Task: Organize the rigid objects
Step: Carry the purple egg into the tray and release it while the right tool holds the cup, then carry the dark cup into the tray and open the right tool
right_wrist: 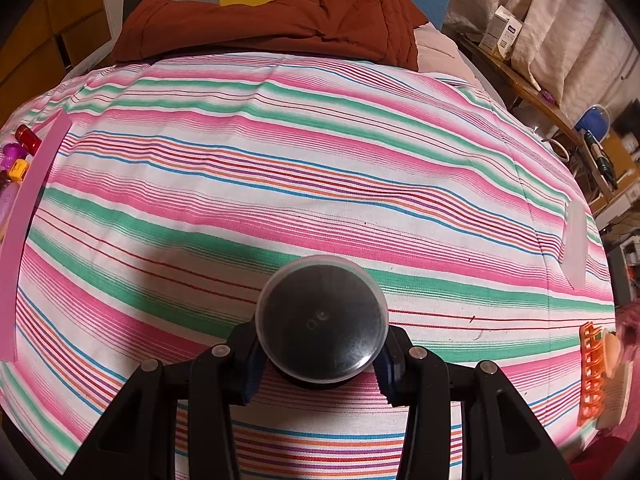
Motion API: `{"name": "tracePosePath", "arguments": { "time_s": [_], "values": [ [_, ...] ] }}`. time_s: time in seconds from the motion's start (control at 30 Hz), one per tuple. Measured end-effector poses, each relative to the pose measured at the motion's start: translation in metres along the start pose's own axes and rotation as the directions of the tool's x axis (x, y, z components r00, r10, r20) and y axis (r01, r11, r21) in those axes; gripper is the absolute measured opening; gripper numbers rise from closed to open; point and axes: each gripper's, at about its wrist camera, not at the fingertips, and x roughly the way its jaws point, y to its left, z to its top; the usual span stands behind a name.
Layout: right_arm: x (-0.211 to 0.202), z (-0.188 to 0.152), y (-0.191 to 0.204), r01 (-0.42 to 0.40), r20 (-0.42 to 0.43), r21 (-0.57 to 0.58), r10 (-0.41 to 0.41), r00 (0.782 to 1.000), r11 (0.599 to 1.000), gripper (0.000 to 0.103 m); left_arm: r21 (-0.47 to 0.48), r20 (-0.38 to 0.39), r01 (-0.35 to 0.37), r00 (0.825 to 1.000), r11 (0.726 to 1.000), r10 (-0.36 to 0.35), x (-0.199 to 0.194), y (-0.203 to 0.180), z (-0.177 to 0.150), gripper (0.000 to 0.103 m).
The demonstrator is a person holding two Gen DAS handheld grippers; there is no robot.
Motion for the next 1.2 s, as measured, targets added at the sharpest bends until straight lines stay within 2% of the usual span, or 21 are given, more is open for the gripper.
{"name": "tracePosePath", "arguments": {
  "time_s": [0.17,0.7,1.0,1.2],
  "values": [
    [0.000,0.000,0.001,0.005,0.004,-0.011,-0.005,1.000,1.000,0.045,0.021,-0.007,-0.014,1.000,1.000,0.015,-0.011,-0.002,-0.009,0.040],
    [-0.001,-0.001,0.011,0.043,0.023,-0.046,-0.042,0.999,0.998,0.045,-0.048,-0.029,-0.056,0.998,0.997,0.054,-0.028,0.033,-0.036,0.040],
    [-0.004,-0.002,0.012,-0.043,-0.001,0.012,0.043,0.999,0.999,0.045,-0.101,-0.028,-0.061,0.998,0.993,0.058,-0.033,0.058,-0.044,0.040],
    [-0.016,0.003,0.041,-0.146,0.007,0.005,0.146,0.989,0.989,0.045,-0.145,-0.023,-0.084,0.996,0.986,0.081,-0.039,0.078,-0.049,0.040]
  ]
}}
